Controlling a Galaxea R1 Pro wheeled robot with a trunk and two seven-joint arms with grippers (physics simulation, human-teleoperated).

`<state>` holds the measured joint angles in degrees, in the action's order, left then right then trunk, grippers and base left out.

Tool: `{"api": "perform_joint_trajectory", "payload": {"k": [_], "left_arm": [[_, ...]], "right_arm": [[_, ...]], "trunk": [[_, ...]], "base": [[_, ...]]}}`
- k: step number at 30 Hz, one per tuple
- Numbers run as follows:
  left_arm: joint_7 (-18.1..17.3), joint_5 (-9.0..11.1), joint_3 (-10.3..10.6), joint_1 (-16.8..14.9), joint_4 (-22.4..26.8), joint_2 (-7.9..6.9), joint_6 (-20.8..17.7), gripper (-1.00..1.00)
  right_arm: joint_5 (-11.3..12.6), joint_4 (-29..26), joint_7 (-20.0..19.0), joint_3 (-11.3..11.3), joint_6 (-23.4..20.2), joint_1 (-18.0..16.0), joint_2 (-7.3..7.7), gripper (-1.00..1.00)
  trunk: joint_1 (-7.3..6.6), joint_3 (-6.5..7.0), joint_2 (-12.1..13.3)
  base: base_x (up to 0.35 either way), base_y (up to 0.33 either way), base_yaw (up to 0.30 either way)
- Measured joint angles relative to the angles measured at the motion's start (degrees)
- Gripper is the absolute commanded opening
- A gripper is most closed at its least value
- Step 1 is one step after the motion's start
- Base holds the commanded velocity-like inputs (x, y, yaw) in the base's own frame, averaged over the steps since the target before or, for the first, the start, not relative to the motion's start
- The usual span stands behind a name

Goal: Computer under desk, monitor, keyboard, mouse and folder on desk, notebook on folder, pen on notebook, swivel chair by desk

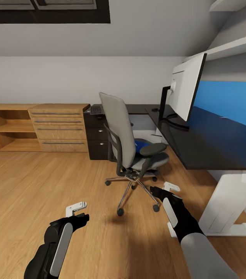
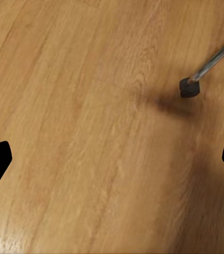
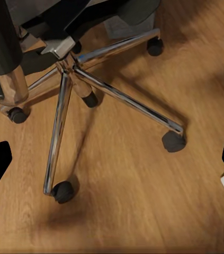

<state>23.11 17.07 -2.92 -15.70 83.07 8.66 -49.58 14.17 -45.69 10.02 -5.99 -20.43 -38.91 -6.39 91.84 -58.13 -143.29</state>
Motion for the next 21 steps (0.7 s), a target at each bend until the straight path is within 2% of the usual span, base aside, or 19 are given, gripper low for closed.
{"api": "perform_joint_trajectory", "payload": {"k": [8, 14, 17, 18, 21], "left_arm": [[-0.1, 0.0, 0.0, 0.0, -0.1, -0.08, 0.0, 1.0], [-0.2, 0.0, -0.1, 0.0, -0.2, -0.28, 0.1, 1.0], [-0.3, 0.0, -0.1, 0.0, -0.2, -0.37, 0.1, 1.0], [-0.3, 0.0, -0.1, 0.0, -0.2, -0.4, 0.1, 1.0], [-0.2, 0.0, -0.1, 0.0, -0.2, -0.42, 0.1, 1.0]], "right_arm": [[0.0, 0.2, -0.4, 0.0, 1.0, 0.1, 0.06, 1.0], [0.0, 1.5, -0.4, 0.0, 5.0, 0.1, 0.53, 1.0], [0.1, 4.5, -0.4, -0.2, 9.1, 0.1, 0.95, 1.0], [0.2, 6.8, -0.3, -0.5, 12.6, 0.1, 1.21, 1.0], [0.3, 11.3, -0.2, -1.3, 19.8, -0.1, 1.78, 1.0]], "trunk": [[0.0, 0.0, 0.0], [0.0, 0.0, 0.0], [0.0, 0.0, 0.0], [0.0, 0.0, 0.0], [0.0, 0.0, 0.0]], "base": [[0.0, 0.0, 0.0], [0.0, 0.0, 0.0], [0.0, 0.0, 0.0], [0.0, 0.0, 0.0], [0.0, 0.0, 0.0]]}}
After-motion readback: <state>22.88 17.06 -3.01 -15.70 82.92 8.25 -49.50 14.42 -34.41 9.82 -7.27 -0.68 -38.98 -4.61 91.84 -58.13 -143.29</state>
